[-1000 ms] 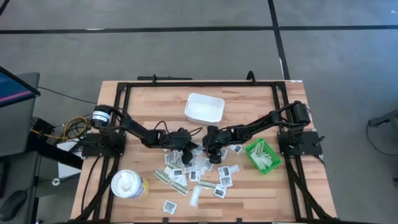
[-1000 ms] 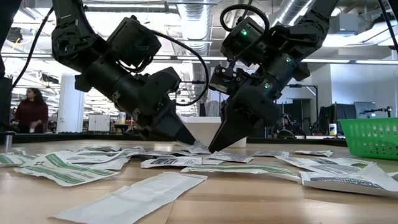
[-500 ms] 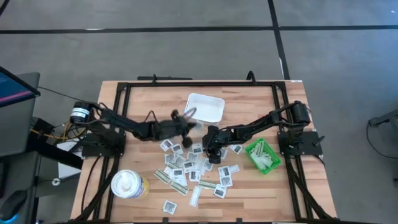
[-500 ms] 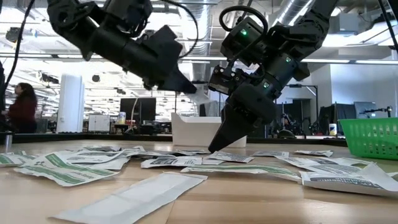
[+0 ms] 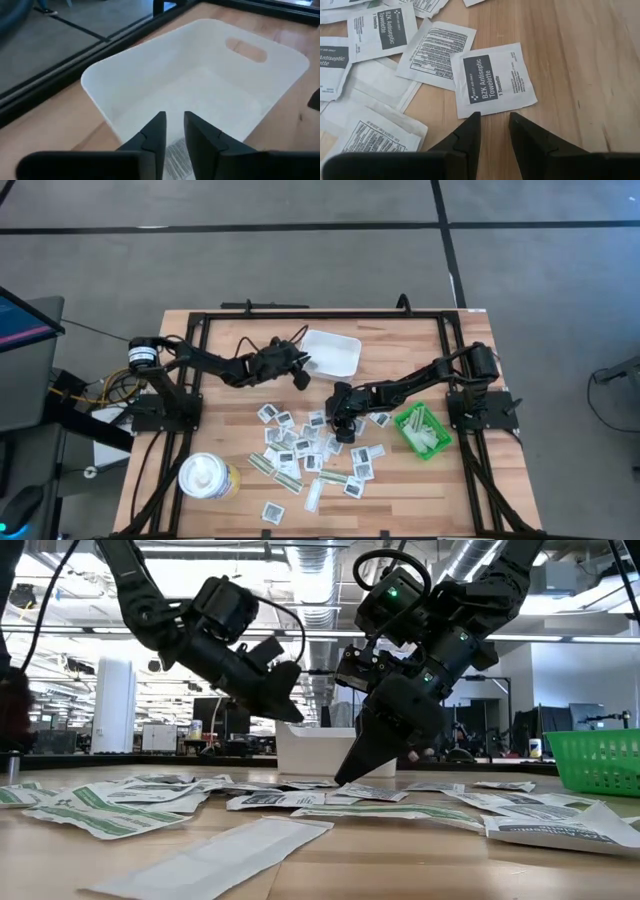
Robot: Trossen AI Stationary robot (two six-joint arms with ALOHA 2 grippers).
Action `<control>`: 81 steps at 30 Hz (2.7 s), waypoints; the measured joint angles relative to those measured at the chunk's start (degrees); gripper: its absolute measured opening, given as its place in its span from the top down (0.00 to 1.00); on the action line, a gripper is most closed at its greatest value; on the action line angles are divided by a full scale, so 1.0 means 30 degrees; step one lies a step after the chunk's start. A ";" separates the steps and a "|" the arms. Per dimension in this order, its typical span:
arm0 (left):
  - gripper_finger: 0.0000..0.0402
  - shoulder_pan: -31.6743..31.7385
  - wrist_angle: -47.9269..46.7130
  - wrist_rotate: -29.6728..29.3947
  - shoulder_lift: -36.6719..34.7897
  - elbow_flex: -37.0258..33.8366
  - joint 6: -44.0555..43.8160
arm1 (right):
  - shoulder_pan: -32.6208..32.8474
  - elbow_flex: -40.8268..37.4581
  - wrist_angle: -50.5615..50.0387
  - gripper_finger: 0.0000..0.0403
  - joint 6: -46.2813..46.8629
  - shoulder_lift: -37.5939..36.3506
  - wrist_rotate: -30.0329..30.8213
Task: Pick & Place First Aid Supplies
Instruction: Put the towelette pack into the white bin
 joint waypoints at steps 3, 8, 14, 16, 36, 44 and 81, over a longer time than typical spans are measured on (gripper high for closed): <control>0.78 -0.0351 0.0250 0.0054 -0.0178 0.0000 0.0000 | 0.0000 0.0000 0.0000 0.76 0.0005 0.0000 -0.0007; 0.77 -0.1975 0.1683 0.3351 -0.1628 0.0038 0.0007 | 0.0000 0.0000 0.0015 0.76 0.0000 0.0000 -0.0005; 0.78 -0.5076 0.1832 0.4546 -0.2248 0.0036 -0.0010 | -0.0018 -0.0022 0.0560 0.76 -0.0004 0.0062 0.0015; 0.79 -0.6153 0.1759 0.4554 -0.1733 0.0036 -0.0362 | -0.0029 -0.0019 0.1239 0.76 -0.0129 0.0107 0.0029; 0.79 -0.9808 0.0668 -0.0508 0.1897 -0.2003 -0.5978 | 0.0117 0.2178 -0.2546 0.53 -0.3607 -0.0240 0.1005; 0.79 -0.8435 0.2090 -0.1064 0.3680 -0.1646 -0.7483 | 0.0073 0.2164 -0.1647 0.46 -0.3651 -0.0248 0.0991; 0.65 -0.5587 0.0396 0.1629 0.2574 -0.1676 -0.6484 | 0.0175 0.1253 -0.2080 0.62 -0.0025 -0.0283 0.0984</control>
